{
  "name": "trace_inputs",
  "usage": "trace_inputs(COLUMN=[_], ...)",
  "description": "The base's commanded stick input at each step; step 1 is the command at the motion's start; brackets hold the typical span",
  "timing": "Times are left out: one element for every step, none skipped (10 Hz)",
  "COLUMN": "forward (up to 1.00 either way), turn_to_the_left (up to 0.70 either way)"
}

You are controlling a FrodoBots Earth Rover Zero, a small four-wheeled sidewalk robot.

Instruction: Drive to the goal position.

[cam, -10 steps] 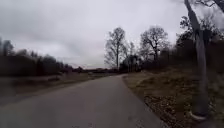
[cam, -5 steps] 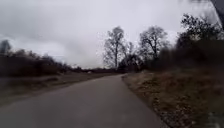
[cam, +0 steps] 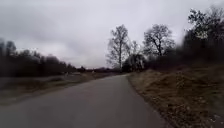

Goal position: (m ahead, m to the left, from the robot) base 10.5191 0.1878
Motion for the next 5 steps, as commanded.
trace_inputs(forward=[1.00,1.00,1.00,1.00,1.00], turn_to_the_left=[0.00,0.00,0.00,0.00,0.01])
